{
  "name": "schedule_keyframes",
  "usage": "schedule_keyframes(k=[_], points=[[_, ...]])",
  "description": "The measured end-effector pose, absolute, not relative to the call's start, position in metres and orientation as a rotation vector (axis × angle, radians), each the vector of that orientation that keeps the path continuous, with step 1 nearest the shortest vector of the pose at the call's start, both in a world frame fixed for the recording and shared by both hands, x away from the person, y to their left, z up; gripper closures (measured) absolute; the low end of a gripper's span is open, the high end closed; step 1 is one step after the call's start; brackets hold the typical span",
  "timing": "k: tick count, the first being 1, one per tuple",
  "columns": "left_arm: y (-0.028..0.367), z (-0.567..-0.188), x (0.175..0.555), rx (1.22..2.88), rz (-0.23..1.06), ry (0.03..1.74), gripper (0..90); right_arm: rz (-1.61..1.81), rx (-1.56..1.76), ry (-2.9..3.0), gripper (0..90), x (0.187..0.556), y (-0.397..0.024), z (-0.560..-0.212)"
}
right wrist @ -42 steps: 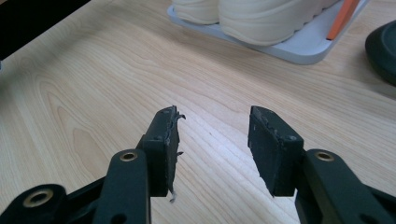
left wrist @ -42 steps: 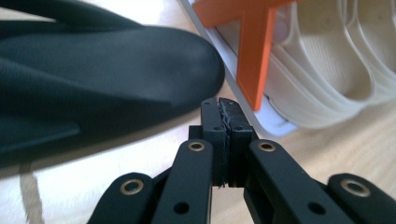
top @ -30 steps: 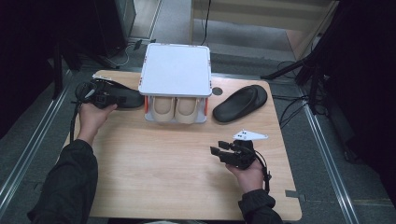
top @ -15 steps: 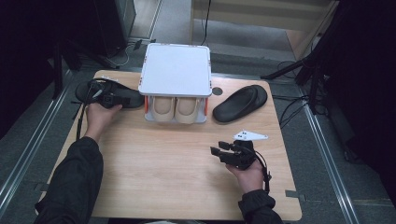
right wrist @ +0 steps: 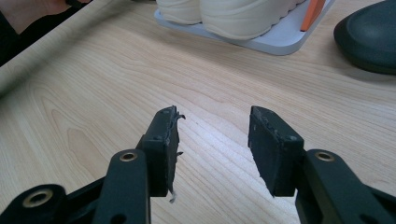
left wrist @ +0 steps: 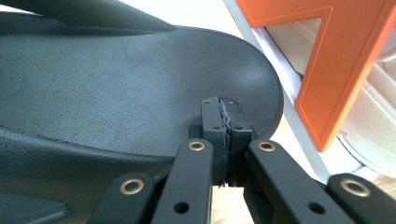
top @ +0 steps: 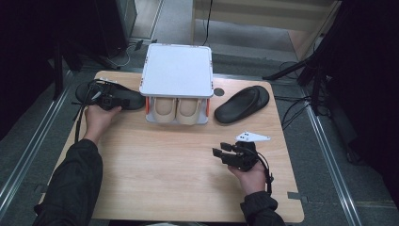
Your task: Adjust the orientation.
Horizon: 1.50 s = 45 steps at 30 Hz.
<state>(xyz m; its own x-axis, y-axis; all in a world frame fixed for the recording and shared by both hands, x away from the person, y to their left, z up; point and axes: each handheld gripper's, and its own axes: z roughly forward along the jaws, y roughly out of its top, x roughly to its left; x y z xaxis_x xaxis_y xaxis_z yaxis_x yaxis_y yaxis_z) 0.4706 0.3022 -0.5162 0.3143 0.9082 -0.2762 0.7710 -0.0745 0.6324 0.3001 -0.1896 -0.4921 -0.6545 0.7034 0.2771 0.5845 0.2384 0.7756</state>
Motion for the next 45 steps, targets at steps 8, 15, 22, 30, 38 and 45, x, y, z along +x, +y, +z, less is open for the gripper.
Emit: schedule_keyframes(k=[8,15,22,30,38,45], points=[[0.304,-0.516,0.468,1.872,0.239,1.489,90.0,1.389,1.242,2.368,53.2,0.3,-0.19,-0.492],[0.307,-0.516,0.462,1.877,0.223,1.494,90.0,1.385,1.242,2.375,53.2,0.3,-0.19,-0.492],[0.311,-0.516,0.45,1.871,0.198,1.497,90.0,1.382,1.246,2.372,53.1,0.301,-0.189,-0.492],[0.313,-0.515,0.436,1.886,0.193,1.502,90.0,1.387,1.232,2.377,53.0,0.305,-0.187,-0.49],[0.319,-0.514,0.419,1.892,0.18,1.509,90.0,1.392,1.219,2.395,53.1,0.31,-0.182,-0.49],[0.326,-0.514,0.406,1.892,0.165,1.525,90.0,1.405,1.212,2.398,53.2,0.314,-0.18,-0.49]])
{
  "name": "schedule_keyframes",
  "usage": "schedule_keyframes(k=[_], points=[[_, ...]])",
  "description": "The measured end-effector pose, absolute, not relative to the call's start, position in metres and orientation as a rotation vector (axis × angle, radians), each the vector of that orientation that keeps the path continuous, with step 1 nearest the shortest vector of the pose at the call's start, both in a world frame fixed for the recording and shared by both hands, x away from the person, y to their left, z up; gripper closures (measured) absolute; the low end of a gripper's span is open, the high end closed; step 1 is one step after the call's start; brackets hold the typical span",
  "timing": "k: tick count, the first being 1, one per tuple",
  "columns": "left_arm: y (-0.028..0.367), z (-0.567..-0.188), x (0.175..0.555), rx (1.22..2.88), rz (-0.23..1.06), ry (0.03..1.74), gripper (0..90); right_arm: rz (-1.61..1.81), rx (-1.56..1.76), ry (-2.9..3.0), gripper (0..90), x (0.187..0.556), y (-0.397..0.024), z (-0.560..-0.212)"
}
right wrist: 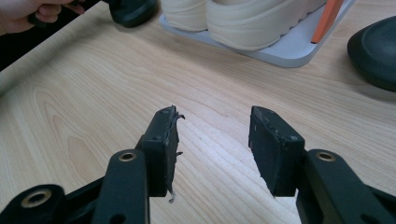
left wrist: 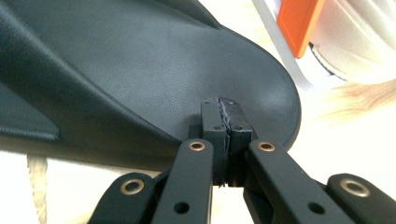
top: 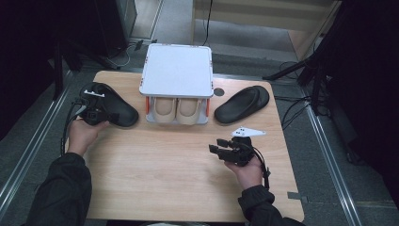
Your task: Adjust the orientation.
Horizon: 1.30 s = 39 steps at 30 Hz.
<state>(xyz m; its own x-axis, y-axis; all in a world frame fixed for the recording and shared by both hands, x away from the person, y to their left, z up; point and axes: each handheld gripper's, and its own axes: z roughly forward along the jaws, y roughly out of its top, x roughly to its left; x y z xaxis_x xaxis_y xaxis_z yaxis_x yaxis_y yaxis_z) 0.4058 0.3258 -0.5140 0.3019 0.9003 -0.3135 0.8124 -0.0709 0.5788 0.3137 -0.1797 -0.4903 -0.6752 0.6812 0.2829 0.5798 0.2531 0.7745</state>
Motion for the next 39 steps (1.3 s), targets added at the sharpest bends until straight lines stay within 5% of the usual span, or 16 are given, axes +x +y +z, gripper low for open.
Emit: schedule_keyframes(k=[24,33,39], points=[[0.343,-0.513,0.379,1.872,0.149,1.55,89.6,1.414,1.207,2.421,52.9,0.325,-0.172,-0.489],[0.346,-0.496,0.378,1.857,0.213,1.531,57.0,1.414,1.198,2.429,52.9,0.326,-0.171,-0.489],[0.357,-0.485,0.381,1.813,0.26,1.56,50.3,1.397,1.196,2.438,52.8,0.325,-0.171,-0.49]])
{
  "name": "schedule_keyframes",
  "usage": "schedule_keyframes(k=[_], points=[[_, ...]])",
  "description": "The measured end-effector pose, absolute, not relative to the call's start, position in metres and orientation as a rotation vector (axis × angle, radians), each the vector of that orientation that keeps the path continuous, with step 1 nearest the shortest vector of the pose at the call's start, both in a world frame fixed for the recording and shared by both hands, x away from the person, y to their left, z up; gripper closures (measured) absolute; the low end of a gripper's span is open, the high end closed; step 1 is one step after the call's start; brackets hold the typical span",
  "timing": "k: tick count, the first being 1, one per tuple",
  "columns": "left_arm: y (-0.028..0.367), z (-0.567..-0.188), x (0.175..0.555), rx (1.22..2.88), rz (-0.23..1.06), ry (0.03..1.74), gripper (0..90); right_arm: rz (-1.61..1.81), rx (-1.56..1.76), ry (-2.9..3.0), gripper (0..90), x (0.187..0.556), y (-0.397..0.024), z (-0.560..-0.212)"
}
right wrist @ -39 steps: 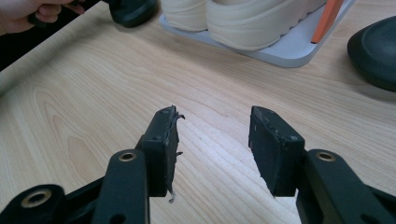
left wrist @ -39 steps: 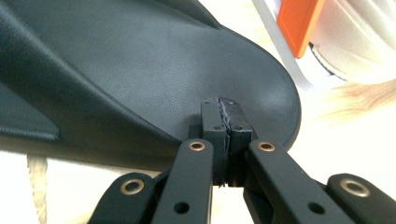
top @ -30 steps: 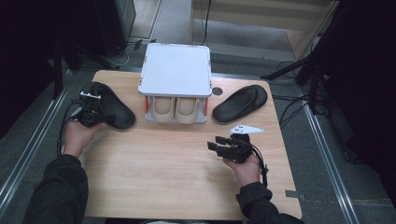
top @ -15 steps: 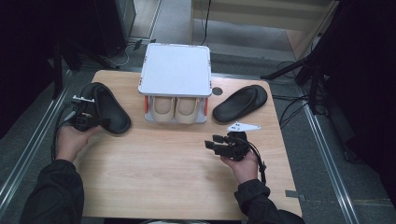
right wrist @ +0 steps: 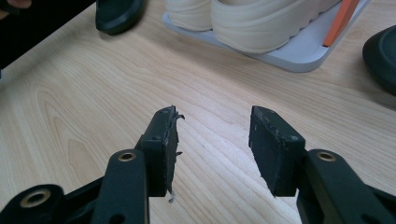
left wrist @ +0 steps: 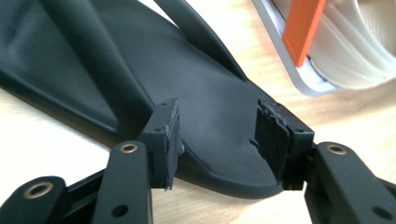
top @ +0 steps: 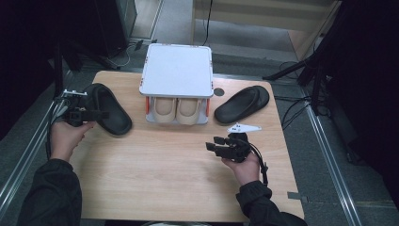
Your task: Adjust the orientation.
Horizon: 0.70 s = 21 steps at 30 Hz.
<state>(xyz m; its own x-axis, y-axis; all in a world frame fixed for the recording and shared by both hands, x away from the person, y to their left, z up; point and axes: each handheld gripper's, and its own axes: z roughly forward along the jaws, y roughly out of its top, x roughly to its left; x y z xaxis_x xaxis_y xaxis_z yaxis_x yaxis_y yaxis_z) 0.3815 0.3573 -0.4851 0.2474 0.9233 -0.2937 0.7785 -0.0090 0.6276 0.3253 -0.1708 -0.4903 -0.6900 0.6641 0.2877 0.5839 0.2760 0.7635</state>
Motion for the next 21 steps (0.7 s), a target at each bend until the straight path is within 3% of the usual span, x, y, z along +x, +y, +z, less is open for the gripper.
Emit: schedule_keyframes(k=[21], points=[[0.388,-0.503,0.422,1.748,0.313,1.668,43.1,1.356,1.275,2.374,52.5,0.308,-0.193,-0.494]])
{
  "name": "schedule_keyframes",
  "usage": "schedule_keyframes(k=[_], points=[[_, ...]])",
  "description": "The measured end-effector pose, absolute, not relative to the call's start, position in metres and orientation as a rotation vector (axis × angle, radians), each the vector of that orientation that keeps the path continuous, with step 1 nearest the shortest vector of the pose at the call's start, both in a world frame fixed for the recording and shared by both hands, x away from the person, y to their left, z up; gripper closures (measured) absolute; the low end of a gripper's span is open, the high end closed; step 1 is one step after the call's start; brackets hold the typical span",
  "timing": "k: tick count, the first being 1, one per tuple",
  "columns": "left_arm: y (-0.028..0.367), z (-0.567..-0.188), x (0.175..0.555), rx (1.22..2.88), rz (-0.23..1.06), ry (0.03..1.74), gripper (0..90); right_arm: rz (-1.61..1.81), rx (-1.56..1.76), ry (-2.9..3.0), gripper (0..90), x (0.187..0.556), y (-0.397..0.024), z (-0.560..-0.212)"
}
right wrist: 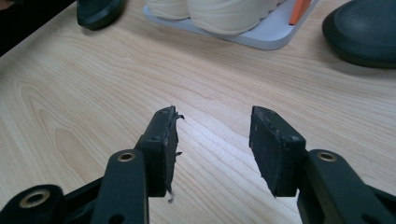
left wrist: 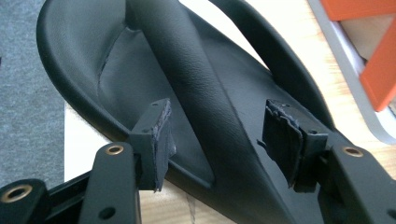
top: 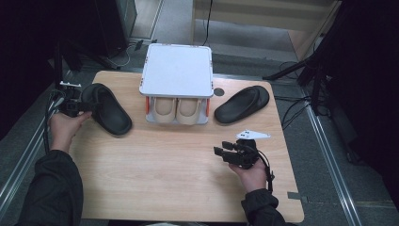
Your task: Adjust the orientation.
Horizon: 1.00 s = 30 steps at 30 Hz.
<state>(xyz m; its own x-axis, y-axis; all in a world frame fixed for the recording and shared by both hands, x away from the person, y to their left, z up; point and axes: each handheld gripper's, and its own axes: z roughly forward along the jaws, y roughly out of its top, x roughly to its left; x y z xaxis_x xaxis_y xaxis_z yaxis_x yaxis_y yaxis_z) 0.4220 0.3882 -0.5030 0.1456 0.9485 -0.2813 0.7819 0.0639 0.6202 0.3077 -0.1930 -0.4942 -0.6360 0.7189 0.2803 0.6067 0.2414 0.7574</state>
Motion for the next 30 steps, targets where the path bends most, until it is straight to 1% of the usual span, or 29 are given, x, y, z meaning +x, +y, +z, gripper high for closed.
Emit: schedule_keyframes(k=[6,11,15,16,21,27,30], points=[[0.383,-0.509,0.429,1.733,0.318,1.665,43.0,1.352,1.297,2.352,52.5,0.304,-0.199,-0.494],[0.38,-0.516,0.434,1.752,0.319,1.676,44.5,1.35,1.297,2.352,52.5,0.303,-0.199,-0.494],[0.38,-0.517,0.434,1.755,0.347,1.672,53.0,1.348,1.294,2.356,52.4,0.303,-0.198,-0.495],[0.381,-0.517,0.434,1.745,0.332,1.675,54.6,1.35,1.291,2.356,52.4,0.303,-0.198,-0.495],[0.382,-0.516,0.434,1.72,0.306,1.702,58.5,1.35,1.294,2.356,52.5,0.304,-0.199,-0.495],[0.382,-0.513,0.433,1.715,0.316,1.723,68.1,1.349,1.294,2.353,52.4,0.303,-0.199,-0.494],[0.382,-0.513,0.434,1.719,0.319,1.722,69.1,1.349,1.293,2.354,52.4,0.303,-0.199,-0.494]])
